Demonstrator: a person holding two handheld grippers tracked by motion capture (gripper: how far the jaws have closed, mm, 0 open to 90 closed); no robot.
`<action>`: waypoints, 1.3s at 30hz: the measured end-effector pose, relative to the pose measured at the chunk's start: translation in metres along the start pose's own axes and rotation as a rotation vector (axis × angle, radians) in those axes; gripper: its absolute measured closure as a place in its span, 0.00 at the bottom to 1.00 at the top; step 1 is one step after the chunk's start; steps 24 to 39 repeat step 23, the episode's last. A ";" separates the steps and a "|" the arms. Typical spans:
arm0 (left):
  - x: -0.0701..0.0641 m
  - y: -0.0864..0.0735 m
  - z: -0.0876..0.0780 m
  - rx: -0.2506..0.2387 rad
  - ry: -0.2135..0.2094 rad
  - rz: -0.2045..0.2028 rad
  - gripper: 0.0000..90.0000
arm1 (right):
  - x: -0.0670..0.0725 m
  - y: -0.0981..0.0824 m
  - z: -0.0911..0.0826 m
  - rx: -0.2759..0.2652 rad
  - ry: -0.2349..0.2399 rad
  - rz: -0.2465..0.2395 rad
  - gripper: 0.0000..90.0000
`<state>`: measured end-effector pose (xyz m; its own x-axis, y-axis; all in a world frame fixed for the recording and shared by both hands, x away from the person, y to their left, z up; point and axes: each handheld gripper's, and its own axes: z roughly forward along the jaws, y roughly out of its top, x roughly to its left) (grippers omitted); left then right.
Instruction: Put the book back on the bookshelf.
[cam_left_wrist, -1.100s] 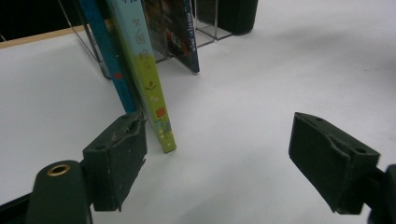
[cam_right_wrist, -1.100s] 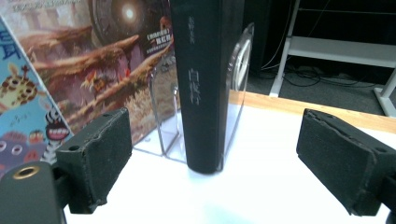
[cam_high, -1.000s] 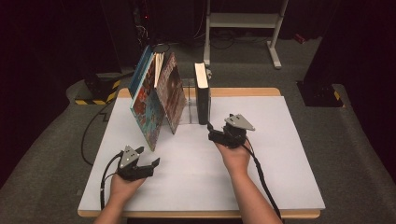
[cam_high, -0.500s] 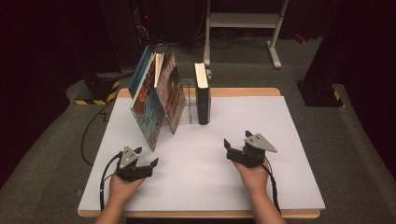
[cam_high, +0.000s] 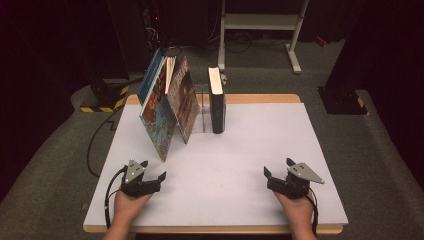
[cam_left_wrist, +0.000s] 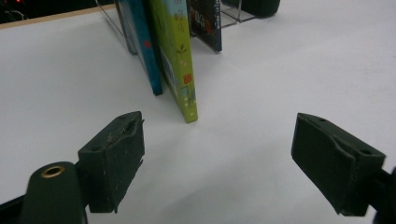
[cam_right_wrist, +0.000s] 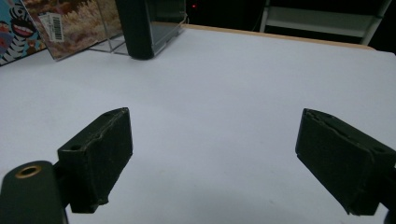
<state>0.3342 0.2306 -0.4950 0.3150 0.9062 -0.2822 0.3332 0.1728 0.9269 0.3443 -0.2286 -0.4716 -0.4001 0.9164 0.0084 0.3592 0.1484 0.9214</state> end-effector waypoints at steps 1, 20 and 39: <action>0.000 -0.001 0.000 0.002 0.000 -0.007 0.20 | -0.002 -0.002 -0.002 0.002 -0.006 -0.002 0.12; 0.002 0.004 -0.003 0.003 -0.027 0.002 0.20 | -0.006 -0.010 -0.003 0.030 -0.033 0.005 0.12; 0.002 0.003 -0.003 0.008 -0.027 0.005 0.20 | -0.006 -0.010 -0.003 0.030 -0.034 0.004 0.13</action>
